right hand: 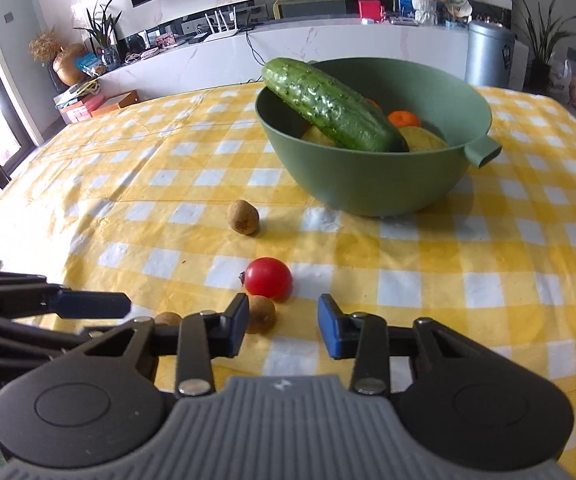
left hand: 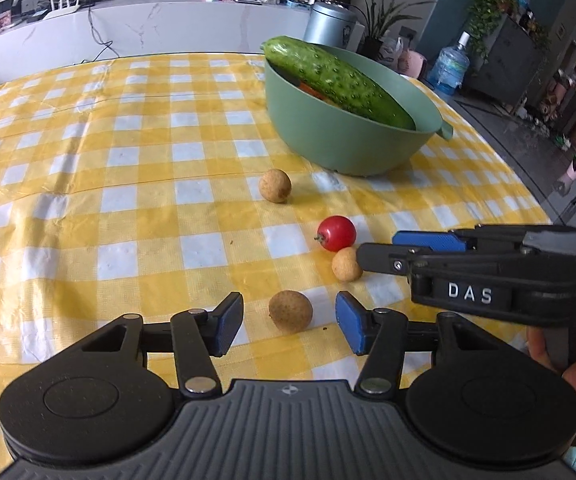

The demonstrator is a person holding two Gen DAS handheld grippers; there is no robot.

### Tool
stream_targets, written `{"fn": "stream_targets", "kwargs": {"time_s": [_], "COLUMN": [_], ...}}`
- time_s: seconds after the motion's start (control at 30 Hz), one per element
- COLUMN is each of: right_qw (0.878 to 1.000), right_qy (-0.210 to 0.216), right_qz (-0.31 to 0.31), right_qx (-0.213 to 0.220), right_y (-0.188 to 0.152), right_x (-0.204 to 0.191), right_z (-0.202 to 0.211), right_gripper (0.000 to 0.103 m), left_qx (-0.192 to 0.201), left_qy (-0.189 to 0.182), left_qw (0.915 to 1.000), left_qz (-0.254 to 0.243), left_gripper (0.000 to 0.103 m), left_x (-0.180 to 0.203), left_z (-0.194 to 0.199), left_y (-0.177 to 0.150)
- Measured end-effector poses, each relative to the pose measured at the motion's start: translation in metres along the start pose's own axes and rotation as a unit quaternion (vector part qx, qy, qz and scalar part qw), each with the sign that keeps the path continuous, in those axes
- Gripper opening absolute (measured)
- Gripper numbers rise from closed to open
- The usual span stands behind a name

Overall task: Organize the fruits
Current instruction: 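Withdraw both tools from the colander toward the remaining kiwis, then grasp a brown kiwi with the left tool while the right tool grasps another kiwi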

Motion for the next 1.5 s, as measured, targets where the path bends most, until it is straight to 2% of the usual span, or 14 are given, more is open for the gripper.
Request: {"fn": "stream_targets", "kwargs": {"time_s": [0.13,0.33,0.9,1.2,1.5], "right_qw": [1.0,0.999,0.999,0.999,1.0], "right_qy": [0.024,0.038,0.037,0.03,0.026], "right_qz": [-0.009,0.0,-0.002,0.008,0.01], "right_qx": [-0.002,-0.013,-0.038,-0.03,0.004], "right_y": [0.0,-0.002,-0.006,-0.005,0.002], "right_x": [-0.005,-0.013,-0.013,-0.015,-0.013], "right_z": [-0.003,-0.009,-0.027,-0.025,-0.004], "right_gripper": [0.036,0.033,0.022,0.022,0.022], "left_qx": [-0.005,-0.015,-0.021,-0.015,0.016], "left_qy": [-0.001,0.002,-0.006,-0.003,0.01], "left_qw": [1.0,0.9997,0.9998,0.9999,0.9997], "left_qz": [-0.007,-0.016,0.003,0.002,0.014], "left_gripper": [0.057,0.047,0.029,0.029,0.029], "left_x": [0.003,0.004,0.0,0.001,0.004], "left_z": [-0.003,-0.009,-0.015,-0.012,0.004], "left_y": [-0.002,-0.005,-0.006,-0.005,0.01]}}
Point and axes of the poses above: each gripper's, at about its wrist camera, not at the fingertips, and z roughly against the way its jaws point, x to its right, y to its top, the point moved 9 cm from there along -z, roughly the way its jaws point, and after that the axes turned 3 degrees about x, right-handed, at the moved point
